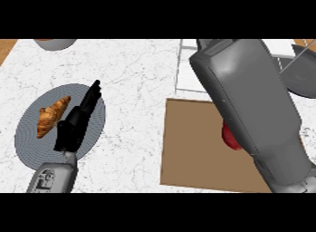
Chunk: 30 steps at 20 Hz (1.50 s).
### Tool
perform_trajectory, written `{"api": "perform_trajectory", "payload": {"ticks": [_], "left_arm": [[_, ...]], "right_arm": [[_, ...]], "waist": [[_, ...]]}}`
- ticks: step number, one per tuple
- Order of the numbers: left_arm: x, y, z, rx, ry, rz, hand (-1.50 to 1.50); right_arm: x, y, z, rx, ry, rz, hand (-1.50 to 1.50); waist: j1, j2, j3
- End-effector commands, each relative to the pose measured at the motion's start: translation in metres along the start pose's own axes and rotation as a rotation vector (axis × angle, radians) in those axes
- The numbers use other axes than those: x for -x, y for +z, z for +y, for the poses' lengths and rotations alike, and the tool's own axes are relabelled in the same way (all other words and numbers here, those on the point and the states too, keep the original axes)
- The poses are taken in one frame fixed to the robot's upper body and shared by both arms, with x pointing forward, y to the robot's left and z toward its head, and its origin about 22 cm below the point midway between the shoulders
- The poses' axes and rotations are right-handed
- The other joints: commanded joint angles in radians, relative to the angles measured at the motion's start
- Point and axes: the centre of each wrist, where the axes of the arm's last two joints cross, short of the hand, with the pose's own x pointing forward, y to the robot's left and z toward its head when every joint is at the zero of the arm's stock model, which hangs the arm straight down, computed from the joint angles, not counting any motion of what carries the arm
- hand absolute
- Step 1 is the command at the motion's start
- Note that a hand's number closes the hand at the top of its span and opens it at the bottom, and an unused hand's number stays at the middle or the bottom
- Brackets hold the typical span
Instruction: Pick the lemon from the tray and place it in the tiered shelf
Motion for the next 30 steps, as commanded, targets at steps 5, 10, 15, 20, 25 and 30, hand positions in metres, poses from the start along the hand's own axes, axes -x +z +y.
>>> {"api": "perform_trajectory", "payload": {"ticks": [5,10,15,20,25,30], "left_arm": [[-0.004,0.007,0.0,-0.001,0.006,-0.009,0.0],[-0.001,0.001,0.001,0.013,0.001,-0.008,0.0],[0.005,0.004,0.012,-0.007,-0.006,0.008,0.0],[0.021,0.006,-0.003,-0.007,0.007,-0.007,0.0],[0.005,-0.001,0.011,-0.009,0.02,0.003,0.0],[0.004,0.005,-0.001,-0.023,-0.001,0.014,0.0]], "right_arm": [[0.02,-0.011,0.042,0.047,-0.005,0.004,1.5],[0.035,-0.029,0.038,0.107,-0.301,0.081,1.5],[0.055,-0.038,0.047,0.085,-0.331,0.071,1.5],[0.068,-0.042,0.064,0.106,-0.339,0.071,1.5],[0.092,-0.053,0.08,0.136,-0.052,0.229,-1.5],[0.116,-0.038,0.085,0.133,-0.057,0.281,-1.5]], "waist": [[0.002,-0.001,0.0],[0.012,0.005,0.001],[0.0,0.0,0.001],[-0.002,0.001,0.0],[-0.012,-0.001,-0.001],[-0.011,-0.003,0.0]]}}
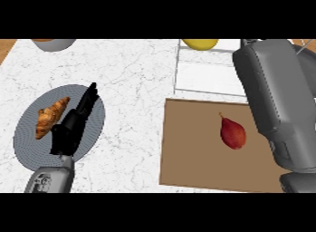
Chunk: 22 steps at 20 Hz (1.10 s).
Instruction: Pick the lemon from the tray and place it in the tiered shelf
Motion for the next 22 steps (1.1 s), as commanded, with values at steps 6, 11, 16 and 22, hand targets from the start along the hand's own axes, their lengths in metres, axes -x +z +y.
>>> {"api": "perform_trajectory", "payload": {"ticks": [6,11,16,22], "left_arm": [[-0.01,-0.021,-0.005,-0.012,-0.005,-0.003,0.0],[-0.004,-0.015,0.01,0.013,-0.008,0.011,0.0],[0.012,-0.007,0.001,-0.001,-0.008,0.001,0.0],[-0.004,-0.008,0.011,-0.015,-0.014,-0.009,0.0]], "right_arm": [[0.008,0.001,-0.023,0.032,-0.17,0.102,-1.5],[-0.003,-0.011,-0.051,-0.036,-0.26,0.109,-1.5],[-0.007,-0.019,-0.07,-0.022,-0.353,0.094,-1.5],[-0.001,-0.042,-0.11,0.134,-0.576,0.184,-1.5]], "waist": [[-0.006,0.0,0.001],[-0.004,-0.001,0.001],[-0.005,-0.001,0.0],[-0.008,-0.005,0.001]]}}
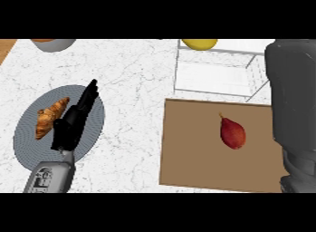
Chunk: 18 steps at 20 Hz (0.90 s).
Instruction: Pick the lemon from the tray and place it in the tiered shelf
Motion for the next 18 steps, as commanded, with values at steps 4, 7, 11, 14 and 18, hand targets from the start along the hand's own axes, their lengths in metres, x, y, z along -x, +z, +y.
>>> {"api": "perform_trajectory", "payload": {"ticks": [4,7,11,14,18], "left_arm": [[0.001,0.001,0.01,-0.023,0.0,0.013,0.0],[0.014,0.005,0.006,-0.024,-0.003,0.021,0.0],[0.011,0.011,0.014,-0.047,0.0,0.038,0.0],[0.007,0.007,0.005,-0.058,-0.003,0.034,0.0],[0.009,0.019,0.014,-0.058,-0.007,0.022,0.0]], "right_arm": [[-0.025,-0.035,-0.074,0.172,-0.132,0.103,-1.5],[-0.011,-0.032,-0.092,0.201,-0.11,0.199,-1.5],[0.009,-0.035,-0.14,0.121,-0.017,0.288,-1.5],[0.032,-0.036,-0.173,0.105,0.021,0.321,-1.5],[0.042,-0.019,-0.225,0.086,0.086,0.274,-1.5]], "waist": [[-0.02,-0.006,0.0],[-0.022,-0.005,0.0],[-0.053,-0.017,0.001],[-0.062,-0.016,0.002],[-0.056,-0.019,0.001]]}}
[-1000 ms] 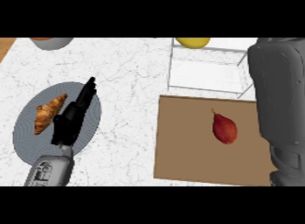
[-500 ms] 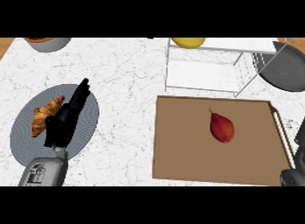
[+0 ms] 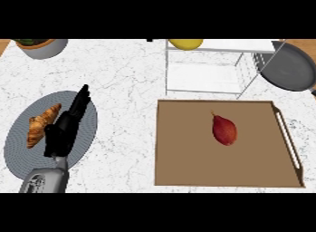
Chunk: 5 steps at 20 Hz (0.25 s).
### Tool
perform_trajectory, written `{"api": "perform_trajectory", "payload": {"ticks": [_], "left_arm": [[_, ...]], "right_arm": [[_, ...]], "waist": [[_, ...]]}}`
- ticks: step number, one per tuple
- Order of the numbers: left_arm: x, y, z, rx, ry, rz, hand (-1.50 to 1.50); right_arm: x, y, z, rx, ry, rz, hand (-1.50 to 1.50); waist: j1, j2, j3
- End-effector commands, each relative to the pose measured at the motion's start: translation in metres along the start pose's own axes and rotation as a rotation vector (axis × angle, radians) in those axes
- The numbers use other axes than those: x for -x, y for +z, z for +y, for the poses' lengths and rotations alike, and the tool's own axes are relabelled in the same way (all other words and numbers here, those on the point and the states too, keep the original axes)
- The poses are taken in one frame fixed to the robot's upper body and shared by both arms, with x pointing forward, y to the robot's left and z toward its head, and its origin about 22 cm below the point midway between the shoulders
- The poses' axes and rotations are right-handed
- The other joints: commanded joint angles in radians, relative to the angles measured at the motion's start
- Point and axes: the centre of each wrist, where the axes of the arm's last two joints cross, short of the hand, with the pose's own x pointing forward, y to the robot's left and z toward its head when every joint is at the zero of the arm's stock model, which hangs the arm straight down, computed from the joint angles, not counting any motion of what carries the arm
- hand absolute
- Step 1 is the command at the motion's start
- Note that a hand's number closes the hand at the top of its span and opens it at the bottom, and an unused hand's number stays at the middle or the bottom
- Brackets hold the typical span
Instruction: Pick the lemon from the tray and place it in the tiered shelf
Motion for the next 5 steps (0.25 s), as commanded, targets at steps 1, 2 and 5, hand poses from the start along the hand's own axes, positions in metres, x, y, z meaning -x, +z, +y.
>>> {"api": "perform_trajectory", "payload": {"ticks": [1,2,5], "left_arm": [[0.005,0.009,0.001,-0.011,0.009,0.007,0.0],[0.006,0.007,-0.002,-0.007,0.011,0.004,0.0],[0.009,0.008,0.001,0.0,-0.007,0.003,0.0]], "right_arm": [[0.021,0.006,-0.052,-0.059,0.132,0.05,-1.5],[0.021,0.003,-0.066,-0.067,0.12,0.059,-1.5],[0.032,0.011,-0.097,-0.096,0.115,0.067,-1.5]], "waist": [[-0.005,-0.001,0.001],[-0.012,-0.002,0.0],[-0.015,-0.002,0.0]]}}
